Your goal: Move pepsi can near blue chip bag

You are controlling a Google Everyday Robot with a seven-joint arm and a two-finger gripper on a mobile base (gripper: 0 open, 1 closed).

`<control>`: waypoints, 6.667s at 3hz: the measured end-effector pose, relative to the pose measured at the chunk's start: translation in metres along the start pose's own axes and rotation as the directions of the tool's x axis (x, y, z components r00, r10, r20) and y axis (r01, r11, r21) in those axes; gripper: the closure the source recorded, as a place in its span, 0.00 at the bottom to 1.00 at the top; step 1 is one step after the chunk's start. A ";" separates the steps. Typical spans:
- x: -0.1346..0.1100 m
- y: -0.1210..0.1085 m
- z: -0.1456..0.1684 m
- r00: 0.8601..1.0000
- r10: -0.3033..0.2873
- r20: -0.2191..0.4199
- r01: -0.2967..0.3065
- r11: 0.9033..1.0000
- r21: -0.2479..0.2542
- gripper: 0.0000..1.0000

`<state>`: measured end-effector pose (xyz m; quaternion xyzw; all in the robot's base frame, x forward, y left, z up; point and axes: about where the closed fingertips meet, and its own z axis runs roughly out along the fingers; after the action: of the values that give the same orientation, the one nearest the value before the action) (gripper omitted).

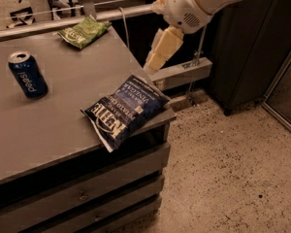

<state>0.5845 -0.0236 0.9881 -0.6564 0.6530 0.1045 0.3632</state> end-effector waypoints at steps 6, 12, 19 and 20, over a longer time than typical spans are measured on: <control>-0.188 0.017 0.226 0.748 0.148 0.647 0.122 0.927 -0.355 0.00; -0.157 0.011 0.262 0.827 0.166 0.537 0.022 0.945 -0.326 0.86; 0.044 0.008 0.114 0.864 0.328 0.383 -0.288 0.944 -0.159 0.36; 0.047 0.013 0.115 0.855 0.342 0.389 -0.298 0.939 -0.170 0.12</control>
Offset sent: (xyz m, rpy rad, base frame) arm 0.0418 0.1056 -0.0561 0.4091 0.0244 0.1570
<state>0.6175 0.0121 0.8728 -0.5194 0.6551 0.3336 0.4356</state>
